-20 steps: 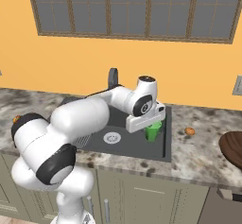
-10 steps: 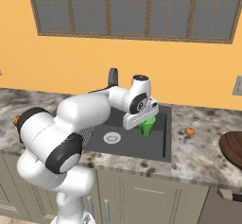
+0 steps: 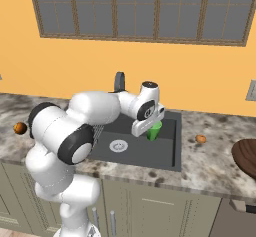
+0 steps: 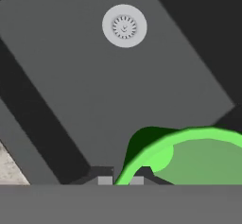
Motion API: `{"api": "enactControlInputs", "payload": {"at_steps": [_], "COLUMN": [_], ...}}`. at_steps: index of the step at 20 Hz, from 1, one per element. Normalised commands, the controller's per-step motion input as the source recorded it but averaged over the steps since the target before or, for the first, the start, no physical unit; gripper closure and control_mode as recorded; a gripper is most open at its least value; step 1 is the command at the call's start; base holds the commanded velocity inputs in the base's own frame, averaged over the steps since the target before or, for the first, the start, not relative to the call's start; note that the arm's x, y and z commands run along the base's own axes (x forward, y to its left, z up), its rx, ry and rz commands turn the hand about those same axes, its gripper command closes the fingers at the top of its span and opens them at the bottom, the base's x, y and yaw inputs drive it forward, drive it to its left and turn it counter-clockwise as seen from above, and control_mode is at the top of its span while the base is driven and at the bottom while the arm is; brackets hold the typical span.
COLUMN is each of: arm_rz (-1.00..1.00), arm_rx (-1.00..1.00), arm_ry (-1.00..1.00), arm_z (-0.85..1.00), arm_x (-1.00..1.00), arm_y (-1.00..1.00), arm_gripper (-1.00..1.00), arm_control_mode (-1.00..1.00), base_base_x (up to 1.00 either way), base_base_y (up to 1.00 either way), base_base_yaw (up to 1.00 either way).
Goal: Remove the orange and tangerine from the sink. Then move the bowl and cup from the counter to the sink for washing.
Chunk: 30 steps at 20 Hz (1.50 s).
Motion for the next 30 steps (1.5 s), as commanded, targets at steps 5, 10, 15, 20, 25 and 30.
{"api": "enactControlInputs", "payload": {"at_steps": [5, 10, 15, 20, 25, 30], "arm_rz": [0.05, 0.03, 0.00, 0.00, 0.00, 0.00], "arm_rx": [0.01, 0.00, 0.00, 0.00, 0.00, 0.00], "arm_ry": [0.00, 0.00, 0.00, 0.00, 0.00, 0.00], "arm_z": [-0.26, -0.28, -0.29, -0.28, -0.25, -0.23], "arm_x": [0.38, 0.36, 0.32, 0.34, 0.32, 0.28], "arm_y": [0.02, 0.01, -0.02, -0.04, -0.12, -0.16], "arm_gripper": [1.00, 1.00, 1.00, 1.00, 1.00, 1.00], "arm_control_mode": [-1.00, -1.00, -1.00, -1.00, -1.00, -1.00], "base_base_x": [0.00, 0.00, 0.00, 0.00, 0.00, 0.00], "base_base_y": [0.00, 0.00, 0.00, 0.00, 0.00, 0.00], "base_base_yaw": [0.00, 0.00, 0.00, 0.00, 0.00, 0.00]}}
